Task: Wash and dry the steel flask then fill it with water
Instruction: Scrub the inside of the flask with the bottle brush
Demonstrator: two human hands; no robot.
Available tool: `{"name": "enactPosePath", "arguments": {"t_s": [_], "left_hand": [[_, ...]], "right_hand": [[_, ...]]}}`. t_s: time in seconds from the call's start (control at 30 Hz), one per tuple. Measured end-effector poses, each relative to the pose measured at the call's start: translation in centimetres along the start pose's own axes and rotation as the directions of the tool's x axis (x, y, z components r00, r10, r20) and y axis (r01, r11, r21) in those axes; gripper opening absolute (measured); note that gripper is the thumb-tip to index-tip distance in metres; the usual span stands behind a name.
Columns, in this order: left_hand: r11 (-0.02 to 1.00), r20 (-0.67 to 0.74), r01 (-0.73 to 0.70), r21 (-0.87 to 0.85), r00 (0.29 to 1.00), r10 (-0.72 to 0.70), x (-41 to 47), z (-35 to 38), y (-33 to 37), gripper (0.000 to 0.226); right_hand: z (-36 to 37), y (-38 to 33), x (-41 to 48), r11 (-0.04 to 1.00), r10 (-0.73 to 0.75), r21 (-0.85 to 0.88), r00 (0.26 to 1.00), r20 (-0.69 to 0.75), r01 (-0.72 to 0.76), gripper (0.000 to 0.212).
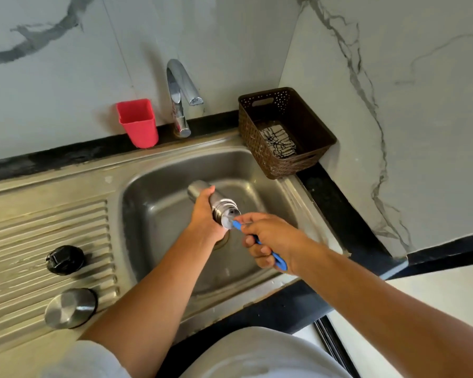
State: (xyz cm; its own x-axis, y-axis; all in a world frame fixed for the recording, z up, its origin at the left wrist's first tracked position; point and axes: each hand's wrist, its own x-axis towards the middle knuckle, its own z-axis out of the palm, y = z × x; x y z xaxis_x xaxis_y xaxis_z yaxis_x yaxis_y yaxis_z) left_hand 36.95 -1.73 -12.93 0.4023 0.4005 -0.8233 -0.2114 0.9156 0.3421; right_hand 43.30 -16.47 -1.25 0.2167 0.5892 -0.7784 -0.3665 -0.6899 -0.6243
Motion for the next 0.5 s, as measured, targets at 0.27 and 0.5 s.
{"name": "enactPosePath", "arguments": {"t_s": [0.27,0.5], "left_hand": [[0.996,-0.075,-0.006,-0.094,0.997,-0.001,0.5,-1.4,1.0,0.035],[1.000,-0.088,-0.013,-0.022,0.996,0.011,1.4,-2.3,1.9,0.049]], "right_hand": [[0.0,-1.1,-1.0,0.988,0.069,0.134,0.993,0.100,-0.083,0.030],[0.2,-1.2,-2.1,0.996,0.019,-0.085,0.996,0.090,-0.011,0.029]]}}
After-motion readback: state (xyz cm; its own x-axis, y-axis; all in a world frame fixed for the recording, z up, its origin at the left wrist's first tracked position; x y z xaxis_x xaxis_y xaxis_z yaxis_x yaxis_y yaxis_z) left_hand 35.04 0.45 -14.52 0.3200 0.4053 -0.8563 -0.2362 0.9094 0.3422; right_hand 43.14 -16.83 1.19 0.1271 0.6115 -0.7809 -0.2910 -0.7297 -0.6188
